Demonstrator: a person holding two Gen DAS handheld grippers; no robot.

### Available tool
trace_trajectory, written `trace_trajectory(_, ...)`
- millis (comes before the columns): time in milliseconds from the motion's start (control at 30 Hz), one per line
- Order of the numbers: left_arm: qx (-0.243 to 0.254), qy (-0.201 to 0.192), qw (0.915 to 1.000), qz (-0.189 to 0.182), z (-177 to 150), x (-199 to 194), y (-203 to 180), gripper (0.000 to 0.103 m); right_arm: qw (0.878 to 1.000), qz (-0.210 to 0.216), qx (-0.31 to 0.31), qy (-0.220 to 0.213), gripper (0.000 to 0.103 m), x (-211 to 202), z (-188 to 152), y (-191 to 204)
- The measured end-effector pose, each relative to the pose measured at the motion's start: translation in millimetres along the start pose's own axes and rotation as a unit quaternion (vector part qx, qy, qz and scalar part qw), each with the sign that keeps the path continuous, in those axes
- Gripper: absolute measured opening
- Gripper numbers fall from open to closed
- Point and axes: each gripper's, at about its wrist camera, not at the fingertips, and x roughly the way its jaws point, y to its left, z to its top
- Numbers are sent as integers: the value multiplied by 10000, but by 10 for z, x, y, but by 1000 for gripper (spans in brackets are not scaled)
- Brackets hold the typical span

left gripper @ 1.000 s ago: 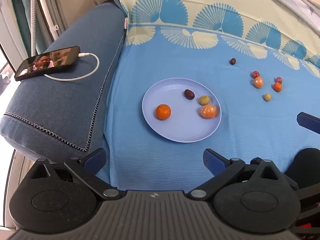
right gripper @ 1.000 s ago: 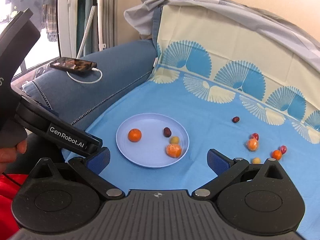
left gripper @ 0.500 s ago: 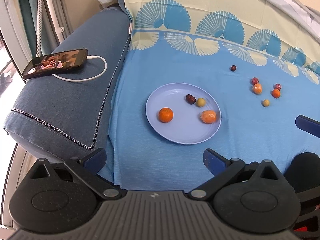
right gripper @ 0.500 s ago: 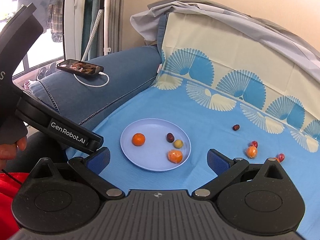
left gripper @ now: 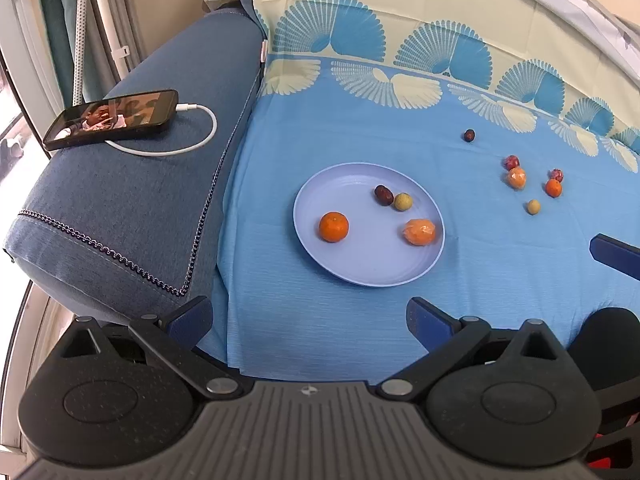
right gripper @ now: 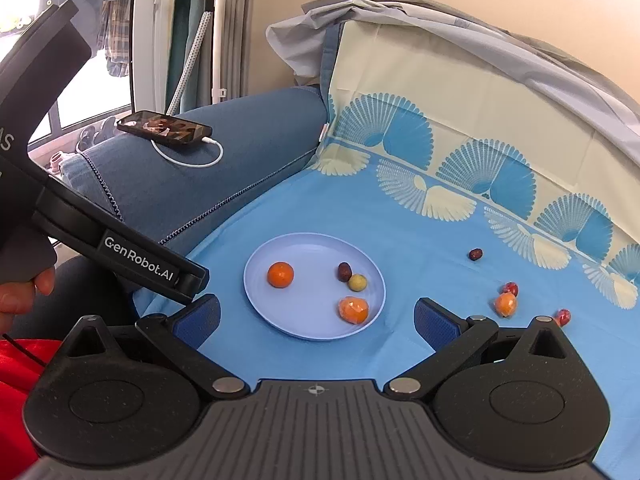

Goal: Organize fruits

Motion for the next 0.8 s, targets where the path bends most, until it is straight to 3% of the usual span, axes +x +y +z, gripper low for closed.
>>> trace_trajectory(800, 176, 149, 9997, 55, 37, 123, -76, 103, 9997, 71, 188, 154, 102, 109, -13, -81)
